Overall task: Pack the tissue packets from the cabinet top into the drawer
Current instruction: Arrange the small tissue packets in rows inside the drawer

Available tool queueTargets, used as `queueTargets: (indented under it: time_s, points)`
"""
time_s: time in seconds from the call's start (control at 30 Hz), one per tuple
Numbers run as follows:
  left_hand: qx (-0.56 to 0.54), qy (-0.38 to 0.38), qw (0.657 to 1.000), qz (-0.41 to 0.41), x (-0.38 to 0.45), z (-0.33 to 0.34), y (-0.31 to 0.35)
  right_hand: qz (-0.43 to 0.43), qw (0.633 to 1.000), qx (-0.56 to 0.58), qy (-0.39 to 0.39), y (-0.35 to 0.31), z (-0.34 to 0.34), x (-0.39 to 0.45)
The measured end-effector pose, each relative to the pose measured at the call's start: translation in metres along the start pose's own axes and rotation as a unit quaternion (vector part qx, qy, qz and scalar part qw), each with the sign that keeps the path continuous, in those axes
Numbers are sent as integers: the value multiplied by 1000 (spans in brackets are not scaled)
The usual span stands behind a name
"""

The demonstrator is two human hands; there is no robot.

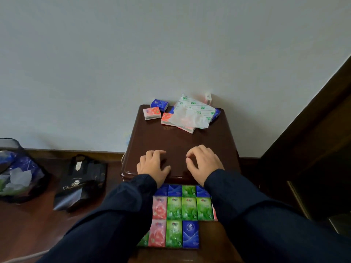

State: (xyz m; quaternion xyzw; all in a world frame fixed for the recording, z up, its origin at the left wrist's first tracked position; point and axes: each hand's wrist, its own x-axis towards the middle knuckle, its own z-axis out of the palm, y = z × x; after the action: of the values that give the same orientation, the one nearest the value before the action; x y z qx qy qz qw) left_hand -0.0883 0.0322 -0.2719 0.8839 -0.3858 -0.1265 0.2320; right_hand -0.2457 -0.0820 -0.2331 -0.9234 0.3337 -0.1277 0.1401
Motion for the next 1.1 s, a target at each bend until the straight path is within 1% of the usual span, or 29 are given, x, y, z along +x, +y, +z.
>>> queueTargets:
  time_s: [0.07,0.13,0.2,0.27,0.43,0.57,0.67,0.77,0.83,0.9,0.97,1.03,1.1]
  points:
    - [41,-16,999,-1,8,6,-9,0,1000,-6,-14,-3,4,23]
    - [59,-33,998,2,18,10,-17,-12,999,-35,-6,-6,10,47]
    - [70,-59,996,9,29,12,-24,-36,996,-77,8,-10,18,75]
    - [76,-75,994,13,36,13,-28,-61,990,-131,1,-17,27,106]
    - [89,-61,994,24,39,22,-32,-83,971,-225,18,-29,50,175]
    - [81,-58,995,27,39,23,-34,-83,955,-285,-3,-31,63,196]
    - [73,-62,995,28,39,22,-34,-117,953,-281,-7,-29,68,188]
    - [61,-53,996,27,39,21,-33,-180,948,-263,2,-28,65,165]
    - [57,-47,997,27,37,21,-32,-224,941,-254,-14,-26,65,146]
    - [56,-44,997,27,34,20,-32,-233,953,-187,-52,-22,67,126]
    - [53,-45,997,29,32,19,-33,-209,969,-105,-80,-16,66,111]
    - [55,-46,997,30,32,18,-33,-213,972,-83,-59,-12,61,105]
    - [58,-49,997,29,32,18,-32,-230,966,-123,-4,-14,56,111]
